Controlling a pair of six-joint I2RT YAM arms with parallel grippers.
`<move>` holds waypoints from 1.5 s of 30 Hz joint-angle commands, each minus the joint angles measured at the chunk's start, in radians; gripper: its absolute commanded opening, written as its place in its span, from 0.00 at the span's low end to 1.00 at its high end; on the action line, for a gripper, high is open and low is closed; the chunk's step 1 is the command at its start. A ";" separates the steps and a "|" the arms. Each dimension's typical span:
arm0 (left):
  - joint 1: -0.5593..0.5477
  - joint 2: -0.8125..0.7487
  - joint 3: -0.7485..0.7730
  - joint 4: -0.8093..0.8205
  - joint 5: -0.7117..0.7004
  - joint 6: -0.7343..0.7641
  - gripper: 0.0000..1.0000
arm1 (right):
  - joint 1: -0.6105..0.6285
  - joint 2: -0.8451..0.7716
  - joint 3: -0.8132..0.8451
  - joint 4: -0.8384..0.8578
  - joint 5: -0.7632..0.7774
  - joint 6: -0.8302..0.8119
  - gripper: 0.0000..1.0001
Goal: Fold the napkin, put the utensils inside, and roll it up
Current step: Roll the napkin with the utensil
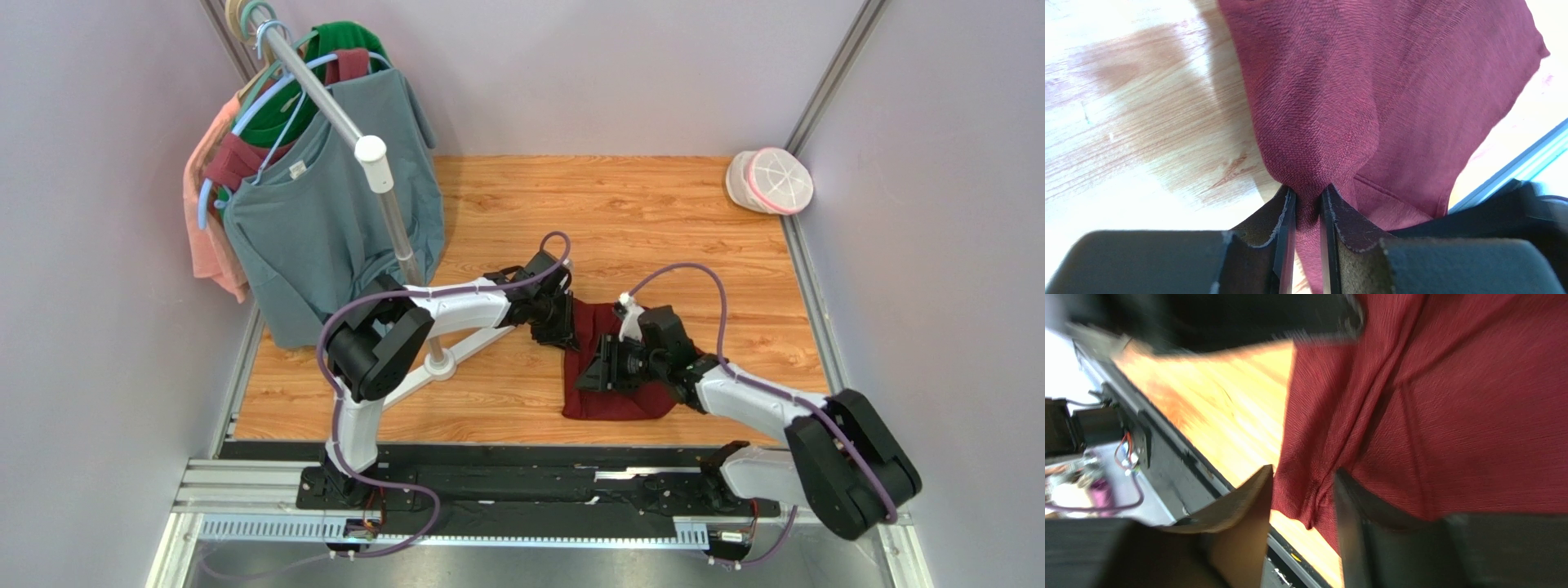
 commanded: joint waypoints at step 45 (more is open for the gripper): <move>0.005 -0.047 -0.012 -0.061 -0.119 -0.078 0.00 | 0.528 0.115 0.305 -0.207 1.002 0.034 0.53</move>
